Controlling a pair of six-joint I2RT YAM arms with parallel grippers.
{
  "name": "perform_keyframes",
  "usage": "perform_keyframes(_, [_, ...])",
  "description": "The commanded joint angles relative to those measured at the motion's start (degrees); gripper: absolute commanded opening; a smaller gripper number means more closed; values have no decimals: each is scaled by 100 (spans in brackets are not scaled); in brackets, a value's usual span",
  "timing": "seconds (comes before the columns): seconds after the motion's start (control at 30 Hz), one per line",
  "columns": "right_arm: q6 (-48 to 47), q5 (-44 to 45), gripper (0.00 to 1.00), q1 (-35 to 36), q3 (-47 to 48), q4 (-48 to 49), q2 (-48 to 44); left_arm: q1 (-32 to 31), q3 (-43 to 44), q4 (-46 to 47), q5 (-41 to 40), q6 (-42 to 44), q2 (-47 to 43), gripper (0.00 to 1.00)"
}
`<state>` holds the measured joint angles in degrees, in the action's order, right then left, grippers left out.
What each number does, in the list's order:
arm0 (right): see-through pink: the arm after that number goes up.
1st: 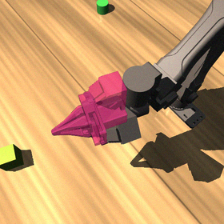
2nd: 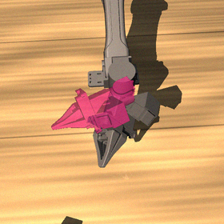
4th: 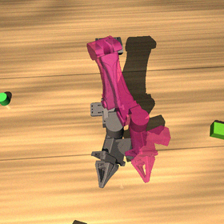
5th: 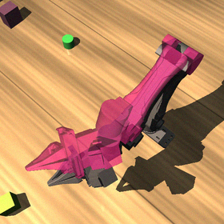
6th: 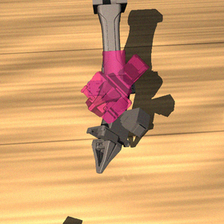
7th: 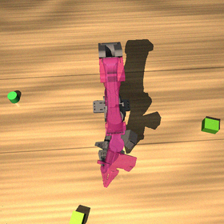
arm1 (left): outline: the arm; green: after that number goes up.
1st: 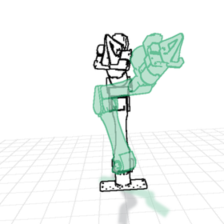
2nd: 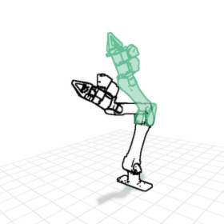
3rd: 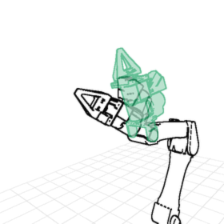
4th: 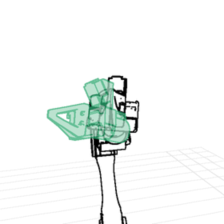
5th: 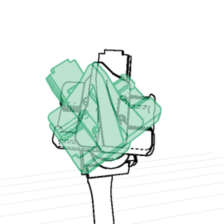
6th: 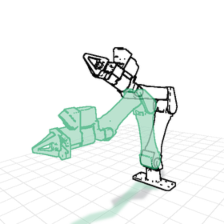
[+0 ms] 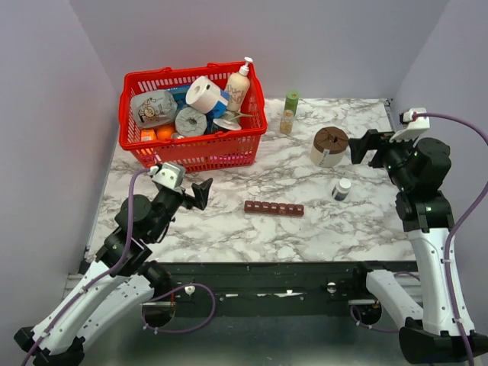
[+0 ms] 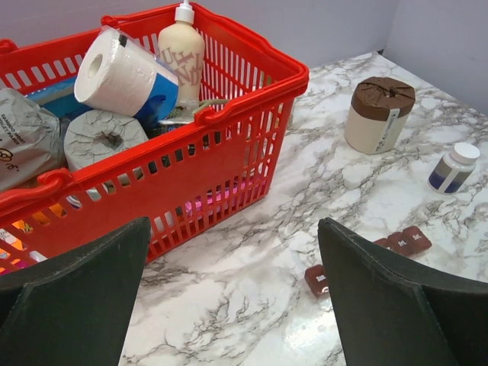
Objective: Sort the pills into containers
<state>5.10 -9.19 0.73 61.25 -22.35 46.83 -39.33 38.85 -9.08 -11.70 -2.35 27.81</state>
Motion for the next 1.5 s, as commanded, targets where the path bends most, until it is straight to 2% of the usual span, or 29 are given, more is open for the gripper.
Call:
perform_keyframes(0.0, [-36,40,100,-12,44,82,72,22,-44,108,151,68,49,99])
perform_keyframes(0.33, [-449,-583,100,-12,97,55,247,31,-79,152,151,85,101,99])
perform_keyframes(0.43, [-1667,-1749,100,-12,71,-286,344,31,-132,187,247,112,119,99])
perform_keyframes(0.47, [-2462,-2501,100,-12,97,-488,405,22,-158,179,308,138,136,99])
perform_keyframes(0.53, [-3126,-3051,100,-3,80,-1042,572,31,-185,153,562,199,172,99])
perform_keyframes(0.57, [-3947,-3532,100,23,36,-1226,747,31,-194,152,694,304,181,99])
perform_keyframes(0.63, [-4690,-3791,100,111,-261,-1622,845,31,-281,196,888,445,189,99])
perform_keyframes(0.67, [-5686,-4044,100,251,-376,-1771,880,22,-316,205,1055,472,189,99])
perform_keyframes(0.7, [-6166,-4099,100,348,-551,-2008,889,31,-360,249,1126,516,181,99])
perform_keyframes(0.73, [-6553,-4073,100,479,-858,-2071,907,31,-439,319,1161,542,172,99])
perform_keyframes(0.77, [-7332,-3925,100,776,-1009,-2141,933,22,-475,363,1362,603,163,99])
perform_keyframes(0.83, [-7935,-3784,100,1059,-1238,-2274,1126,31,-562,433,1478,674,154,99])
perform_keyframes(0.97, [-8078,-3126,100,1876,-1694,-1669,1644,22,-773,468,1995,1156,189,98])
perform_keyframes(1.0, [-8052,-3019,100,1991,-1757,-1363,1750,22,-878,530,2353,1584,155,97])
perform_keyframes(1.1, [-7806,-2562,99,2291,-1810,-800,2250,13,-1309,758,2681,2166,-3,96])
perform_keyframes(1.27, [-7446,-2097,95,2624,-1555,-639,3102,13,-1538,847,2805,2353,-57,96])
perform_keyframes(1.47, [-7086,-1666,91,2958,-1494,-306,3570,-4,-1538,882,2884,2423,145,96])
